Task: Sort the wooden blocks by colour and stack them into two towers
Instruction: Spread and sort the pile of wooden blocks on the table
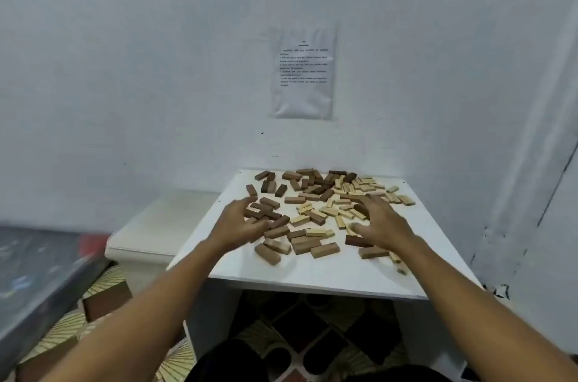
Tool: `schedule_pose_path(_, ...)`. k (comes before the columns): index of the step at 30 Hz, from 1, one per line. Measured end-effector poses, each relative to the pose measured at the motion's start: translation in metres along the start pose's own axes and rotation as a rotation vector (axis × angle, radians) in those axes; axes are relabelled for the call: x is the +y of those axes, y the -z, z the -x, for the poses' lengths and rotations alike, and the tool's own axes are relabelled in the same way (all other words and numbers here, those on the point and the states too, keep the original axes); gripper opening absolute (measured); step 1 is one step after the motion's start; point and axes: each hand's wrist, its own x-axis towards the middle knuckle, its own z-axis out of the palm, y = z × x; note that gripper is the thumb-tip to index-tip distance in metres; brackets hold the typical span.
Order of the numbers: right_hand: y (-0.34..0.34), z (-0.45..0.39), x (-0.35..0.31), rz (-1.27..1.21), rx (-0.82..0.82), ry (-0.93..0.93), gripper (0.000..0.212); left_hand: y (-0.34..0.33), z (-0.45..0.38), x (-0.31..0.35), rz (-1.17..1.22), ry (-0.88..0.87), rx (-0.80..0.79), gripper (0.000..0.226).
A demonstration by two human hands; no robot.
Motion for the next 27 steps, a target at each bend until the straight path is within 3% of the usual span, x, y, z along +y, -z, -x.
schedule_pose_path(1, -0.010, 0.002, 0.007, 0.025, -0.039, -0.035, 0.082, -0.008, 0.003, -0.007, -0.045, 0.028, -0.015, 0.079)
schedule_pose_path(6, -0.054, -0.007, 0.041, 0.135, -0.213, -0.195, 0.121, -0.051, -0.007, -0.063, -0.407, 0.196, -0.186, 0.138)
schedule_pose_path(8, -0.067, -0.015, 0.051, 0.160, -0.226, -0.195, 0.132, -0.059, -0.017, -0.077, -0.490, 0.197, -0.240, 0.148)
schedule_pose_path(14, -0.103, -0.052, 0.067, 0.226, -0.223, -0.164, 0.129, -0.078, -0.054, -0.103, -0.535, 0.125, -0.327, 0.133)
schedule_pose_path(27, -0.124, -0.111, 0.062, 0.264, -0.176, -0.098, 0.118, -0.098, -0.110, -0.120, -0.455, 0.076, -0.256, 0.131)
